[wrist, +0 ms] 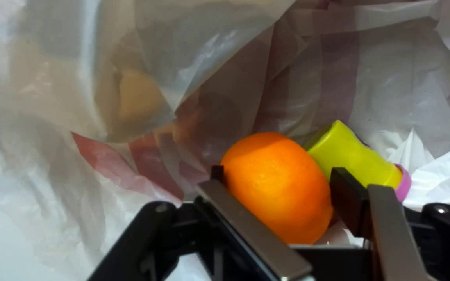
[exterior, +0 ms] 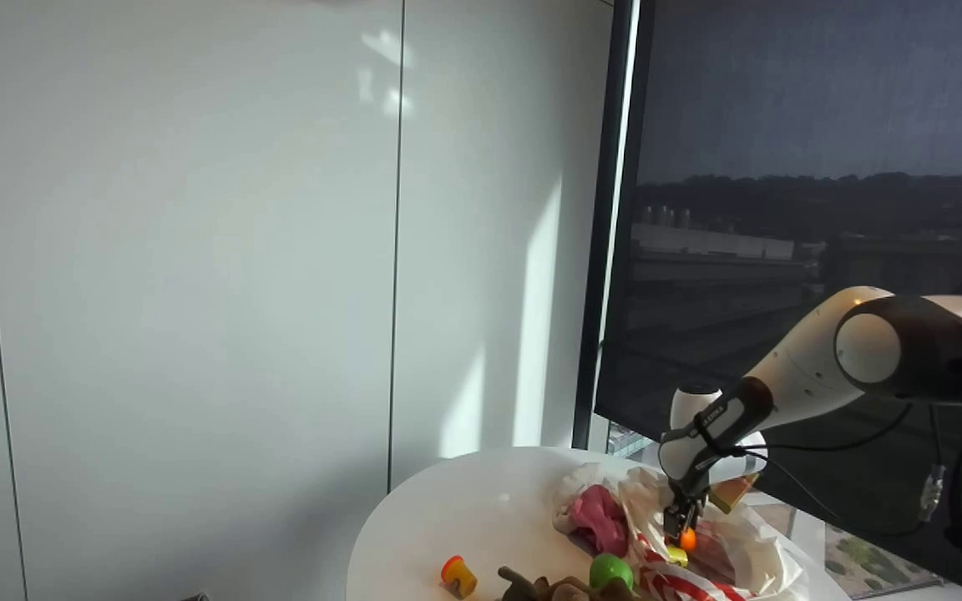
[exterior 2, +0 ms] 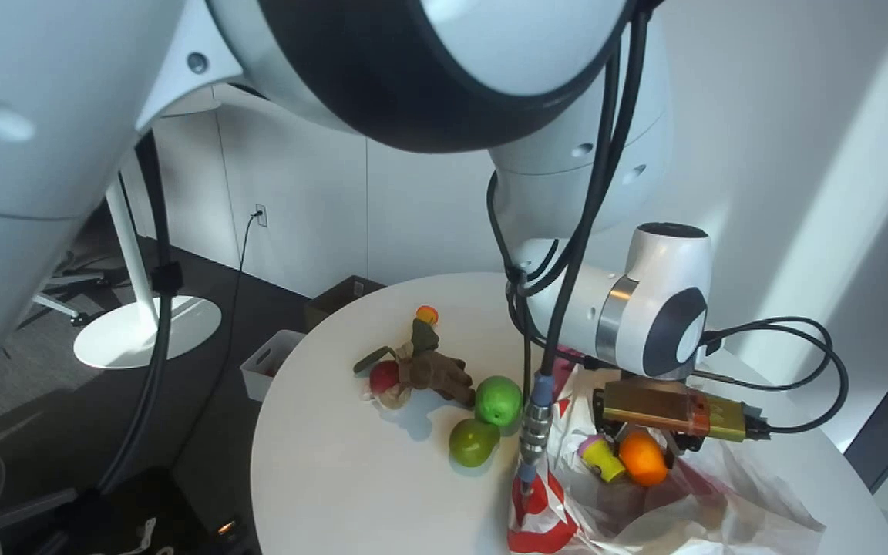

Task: Remove all the objects in the plastic bag and place them on the table

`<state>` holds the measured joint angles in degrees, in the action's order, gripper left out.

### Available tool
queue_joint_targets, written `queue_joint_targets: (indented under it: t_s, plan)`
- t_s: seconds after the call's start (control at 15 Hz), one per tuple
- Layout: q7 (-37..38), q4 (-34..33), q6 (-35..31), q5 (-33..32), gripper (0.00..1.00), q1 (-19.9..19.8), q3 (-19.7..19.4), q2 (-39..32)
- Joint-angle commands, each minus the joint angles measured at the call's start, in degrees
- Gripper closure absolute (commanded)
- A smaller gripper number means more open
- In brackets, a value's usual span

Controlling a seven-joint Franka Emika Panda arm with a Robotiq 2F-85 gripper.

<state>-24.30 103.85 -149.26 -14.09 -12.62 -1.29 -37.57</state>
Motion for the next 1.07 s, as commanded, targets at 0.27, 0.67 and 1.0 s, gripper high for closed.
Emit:
queue_joint_targets:
  t_s: [0.27,0.67,1.0]
  plan:
    - [1.40,17.11,15.41,-6.55,0.56,5.51,-3.95,22.28]
    - [-5.36,27.20,22.03,-7.70,0.56,10.17,2.00,29.19]
    - [-2.28,26.47,17.47,-16.06,0.56,12.92,2.38,21.63]
